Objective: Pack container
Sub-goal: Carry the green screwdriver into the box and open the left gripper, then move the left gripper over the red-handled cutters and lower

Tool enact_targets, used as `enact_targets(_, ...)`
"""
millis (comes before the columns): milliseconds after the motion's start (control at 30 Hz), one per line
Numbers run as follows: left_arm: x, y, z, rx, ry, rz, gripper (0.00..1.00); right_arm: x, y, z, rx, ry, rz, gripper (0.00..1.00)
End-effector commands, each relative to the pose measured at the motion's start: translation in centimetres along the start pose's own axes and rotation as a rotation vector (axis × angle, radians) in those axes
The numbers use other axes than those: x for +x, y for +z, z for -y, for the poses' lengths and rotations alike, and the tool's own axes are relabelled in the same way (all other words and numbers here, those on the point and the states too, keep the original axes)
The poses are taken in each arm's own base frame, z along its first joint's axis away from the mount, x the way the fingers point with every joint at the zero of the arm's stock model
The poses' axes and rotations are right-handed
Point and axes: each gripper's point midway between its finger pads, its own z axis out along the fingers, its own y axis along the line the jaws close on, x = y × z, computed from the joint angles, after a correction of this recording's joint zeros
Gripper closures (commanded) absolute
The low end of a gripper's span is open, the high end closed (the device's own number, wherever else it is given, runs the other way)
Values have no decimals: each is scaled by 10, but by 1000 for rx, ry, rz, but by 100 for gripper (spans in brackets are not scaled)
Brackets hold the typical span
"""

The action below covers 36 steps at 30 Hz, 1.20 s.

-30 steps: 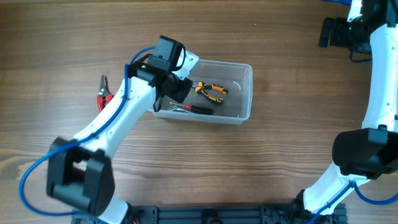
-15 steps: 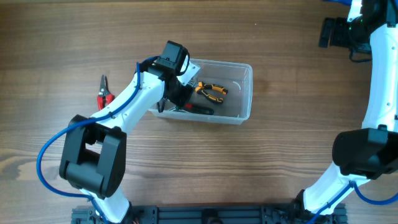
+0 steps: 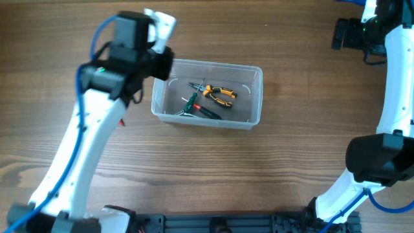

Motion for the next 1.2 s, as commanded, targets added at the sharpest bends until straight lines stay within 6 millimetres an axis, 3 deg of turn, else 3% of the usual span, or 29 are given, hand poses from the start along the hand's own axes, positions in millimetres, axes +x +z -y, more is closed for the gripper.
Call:
enact_targets(0, -2, -35, -43, -162, -76, 36, 77, -1, -1, 1, 10, 0, 4, 0)
enact_targets(100, 26, -36, -74, -261, -168, -62, 77, -1, -1, 1, 9, 0, 4, 0)
enact_targets(167, 52, -32, -90, -294, -236, -158, 62, -1, -1, 1, 10, 0, 4, 0)
enact_targets(333, 111, -17, -134, -387, -528, -349, 72, -1, -1, 1, 10, 0, 4, 0)
enact_targets(433, 143, -5, -156, -436, -677, -444, 71, -1, -1, 1, 9, -1, 4, 0)
enact_targets(467, 155, 2, -161, -440, -702, -484, 66, -1, -1, 1, 9, 0, 4, 0)
enact_targets(533, 172, 13, -165, -440, -721, -552, 55, -1, -1, 1, 10, 0, 4, 0)
enact_targets(767, 212, 55, -157, -402, -771, -713, 55, -1, -1, 1, 10, -1, 4, 0)
enact_targets(1000, 227, 73, -155, -416, -848, -753, 57, -1, -1, 1, 10, -1, 4, 0)
enact_targets(1167, 227, 84, -149, -377, -885, -748, 58, -1, -1, 1, 10, 0, 4, 0)
